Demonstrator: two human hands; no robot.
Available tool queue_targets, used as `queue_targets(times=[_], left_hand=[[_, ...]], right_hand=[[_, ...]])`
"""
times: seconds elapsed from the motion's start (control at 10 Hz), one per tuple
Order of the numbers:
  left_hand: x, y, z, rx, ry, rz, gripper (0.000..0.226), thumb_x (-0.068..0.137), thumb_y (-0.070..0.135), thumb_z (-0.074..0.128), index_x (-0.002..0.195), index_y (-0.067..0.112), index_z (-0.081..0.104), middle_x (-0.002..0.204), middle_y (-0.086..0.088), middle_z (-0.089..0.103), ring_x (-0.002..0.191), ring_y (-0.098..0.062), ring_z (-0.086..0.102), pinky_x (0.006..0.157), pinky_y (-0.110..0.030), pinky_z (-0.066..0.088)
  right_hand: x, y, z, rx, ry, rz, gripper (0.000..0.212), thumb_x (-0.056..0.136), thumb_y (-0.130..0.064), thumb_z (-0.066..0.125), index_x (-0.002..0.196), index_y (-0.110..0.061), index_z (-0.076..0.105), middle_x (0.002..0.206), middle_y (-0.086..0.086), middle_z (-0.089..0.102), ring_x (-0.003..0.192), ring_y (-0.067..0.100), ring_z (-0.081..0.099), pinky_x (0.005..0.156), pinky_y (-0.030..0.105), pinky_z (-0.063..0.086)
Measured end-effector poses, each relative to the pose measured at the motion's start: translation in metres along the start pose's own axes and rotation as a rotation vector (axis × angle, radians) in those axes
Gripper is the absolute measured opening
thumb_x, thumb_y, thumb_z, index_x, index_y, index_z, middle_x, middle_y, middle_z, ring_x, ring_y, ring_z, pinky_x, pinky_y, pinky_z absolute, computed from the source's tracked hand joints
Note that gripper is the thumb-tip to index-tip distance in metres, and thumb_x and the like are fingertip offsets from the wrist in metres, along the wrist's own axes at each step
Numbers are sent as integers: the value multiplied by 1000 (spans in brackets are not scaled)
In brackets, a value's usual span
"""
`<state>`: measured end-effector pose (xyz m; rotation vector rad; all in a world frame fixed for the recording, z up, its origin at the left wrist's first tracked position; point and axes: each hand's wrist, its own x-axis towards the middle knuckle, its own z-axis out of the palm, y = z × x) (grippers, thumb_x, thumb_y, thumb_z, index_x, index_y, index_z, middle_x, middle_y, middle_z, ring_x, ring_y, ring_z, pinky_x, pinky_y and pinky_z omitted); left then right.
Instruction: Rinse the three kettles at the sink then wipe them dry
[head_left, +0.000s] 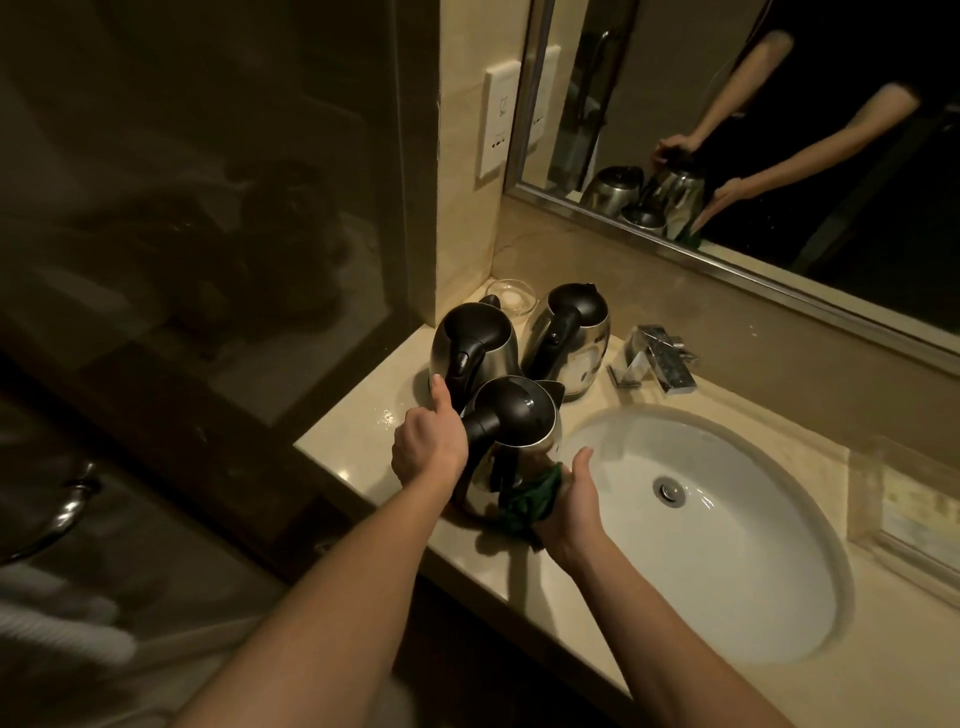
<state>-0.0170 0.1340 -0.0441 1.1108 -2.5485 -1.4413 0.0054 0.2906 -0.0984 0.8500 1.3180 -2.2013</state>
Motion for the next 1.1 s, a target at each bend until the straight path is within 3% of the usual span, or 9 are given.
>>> queue_targets(times=[0.2,0.3,0.5,0.6,0.7,0.8,0.9,1.0,1.1], left_hand=[[-20,-2,4,-43,75,-52,69,104,58,19,64,13,52,68,-4,54,69,-19,55,71,-35,45],[-21,-3,2,-93,38,-81,67,105,58,21,64,13,50,67,-5,53,72,-21,58,75,-38,50],[-28,-8,-15,-61,-16,28,59,105,55,25,88,9,57,73,-1,52,65,-13,52,70,-33,44],[-31,-20,-28,30,3,135,60,104,56,25,109,8,61,92,-4,61,82,-18,58,77,-33,46],[-33,-32,-39,71,-8,177,62,104,57,24,114,9,62,108,-8,66,96,-22,61,88,-37,50],[-39,-40,-50,73,9,209,61,104,56,25,108,9,64,103,-8,66,98,-24,62,94,-46,51],[-46,-44,-61,21,-5,228,54,105,52,29,93,10,61,90,-5,62,84,-17,58,81,-37,50],[-60,-42,-71,-73,-85,259,53,105,50,34,74,11,52,72,-3,55,66,-12,50,61,-28,39],[-68,-33,-78,-244,-230,249,57,104,53,35,68,11,51,64,-4,53,60,-15,49,61,-28,40]], right_hand=[[-2,-1,2,-42,47,34,86,94,-76,17,144,-14,51,148,19,48,136,40,43,98,48,38],[-12,-9,0,-88,71,22,84,97,-71,20,150,-9,39,150,19,44,140,39,39,107,49,35],[-26,-7,-12,-501,209,-67,79,101,-65,14,156,-11,30,161,15,30,148,35,27,120,50,21],[-32,-2,-22,-578,226,-60,79,100,-66,17,156,-11,31,162,15,28,148,37,25,120,53,20],[-37,9,-33,-528,240,-10,77,100,-65,21,157,-12,26,162,16,26,147,43,25,116,63,22],[-48,15,-36,-608,232,9,72,103,-60,24,156,-11,27,160,18,29,144,44,30,114,61,28],[-58,15,-31,-876,273,-71,64,106,-50,22,147,-5,40,151,22,42,133,41,44,110,53,37],[-77,-2,-16,-1043,351,-211,59,106,-49,20,121,-5,56,134,24,56,113,35,56,105,50,44],[-108,-28,2,-822,178,-298,71,105,-55,17,100,-2,64,109,21,68,91,30,65,82,42,56]])
